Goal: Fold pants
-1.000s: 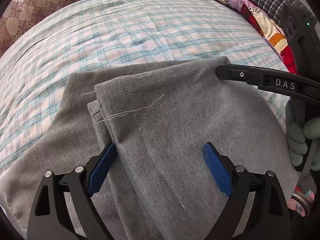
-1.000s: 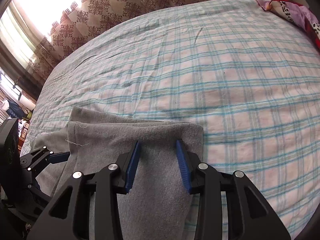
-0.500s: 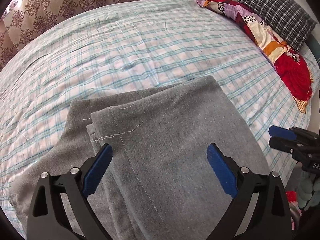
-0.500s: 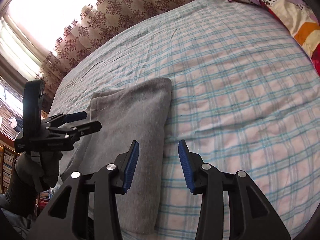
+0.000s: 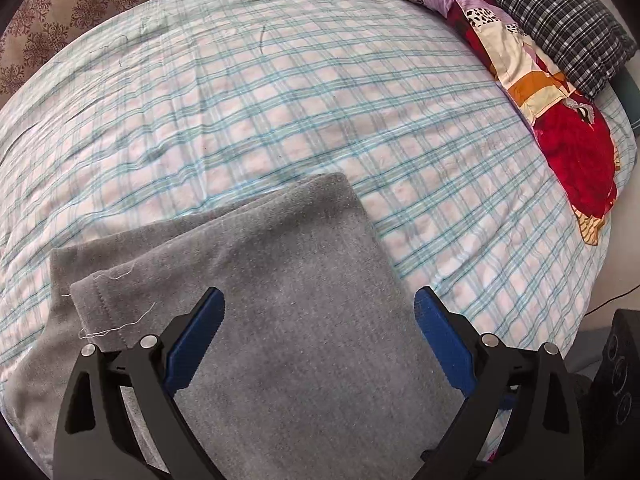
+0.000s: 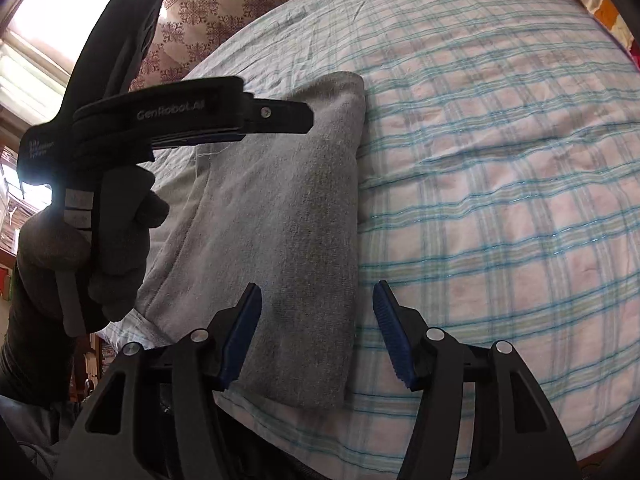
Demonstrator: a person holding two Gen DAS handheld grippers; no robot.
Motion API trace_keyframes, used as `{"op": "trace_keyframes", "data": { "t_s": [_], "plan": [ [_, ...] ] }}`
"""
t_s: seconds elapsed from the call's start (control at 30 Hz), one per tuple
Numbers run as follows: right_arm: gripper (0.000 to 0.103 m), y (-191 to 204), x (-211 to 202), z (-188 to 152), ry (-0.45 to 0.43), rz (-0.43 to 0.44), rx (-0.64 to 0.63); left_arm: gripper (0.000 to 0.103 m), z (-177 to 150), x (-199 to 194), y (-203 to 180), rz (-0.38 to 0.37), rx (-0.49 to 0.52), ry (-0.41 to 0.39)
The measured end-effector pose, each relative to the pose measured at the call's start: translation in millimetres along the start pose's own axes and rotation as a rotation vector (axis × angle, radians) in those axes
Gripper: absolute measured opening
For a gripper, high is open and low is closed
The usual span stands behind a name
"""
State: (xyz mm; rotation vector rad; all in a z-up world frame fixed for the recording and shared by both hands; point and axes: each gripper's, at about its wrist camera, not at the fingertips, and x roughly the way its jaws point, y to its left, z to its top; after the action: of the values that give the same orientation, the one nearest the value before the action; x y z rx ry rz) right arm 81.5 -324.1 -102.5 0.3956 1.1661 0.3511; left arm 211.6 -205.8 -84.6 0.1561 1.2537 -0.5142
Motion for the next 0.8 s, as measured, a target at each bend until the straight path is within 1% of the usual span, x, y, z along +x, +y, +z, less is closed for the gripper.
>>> {"op": "trace_keyframes", "data": {
  "t_s": [0.07,0.17,0.23,0.33,0.53,0.6,0.67,0.7,0.77,0.8],
  "plan": [
    [0.035,6,0,-1,-0.009,-0.002,-0.028,0.097,6,10,-8,0.013,0.007,0.026],
    [0.027,21,-6,-3,-0.047,-0.021,-0.096,0.097,11,24,-15,0.046,0.005,0.077],
    [0.024,34,-10,-6,-0.074,-0.049,-0.160,0.097,14,32,-18,0.072,-0.006,0.106],
    [0.024,55,-11,-10,-0.098,-0.078,-0.237,0.097,19,37,-21,0.104,0.002,0.130],
    [0.024,91,-11,-16,-0.130,-0.095,-0.330,0.097,22,40,-36,0.194,0.116,0.171],
    [0.024,99,-12,-18,-0.137,-0.097,-0.353,0.091,22,38,-38,0.217,0.137,0.169],
    [0.024,102,-9,-16,-0.148,-0.112,-0.355,0.069,20,34,-35,0.233,0.133,0.158],
    [0.024,102,-9,-16,-0.151,-0.111,-0.352,0.065,19,31,-31,0.220,0.121,0.155],
    [0.023,96,-14,-15,-0.155,-0.092,-0.335,0.049,17,23,-22,0.183,0.094,0.144],
    [0.022,96,-16,-14,-0.157,-0.076,-0.325,0.046,17,19,-19,0.163,0.085,0.138]
  ]
}}
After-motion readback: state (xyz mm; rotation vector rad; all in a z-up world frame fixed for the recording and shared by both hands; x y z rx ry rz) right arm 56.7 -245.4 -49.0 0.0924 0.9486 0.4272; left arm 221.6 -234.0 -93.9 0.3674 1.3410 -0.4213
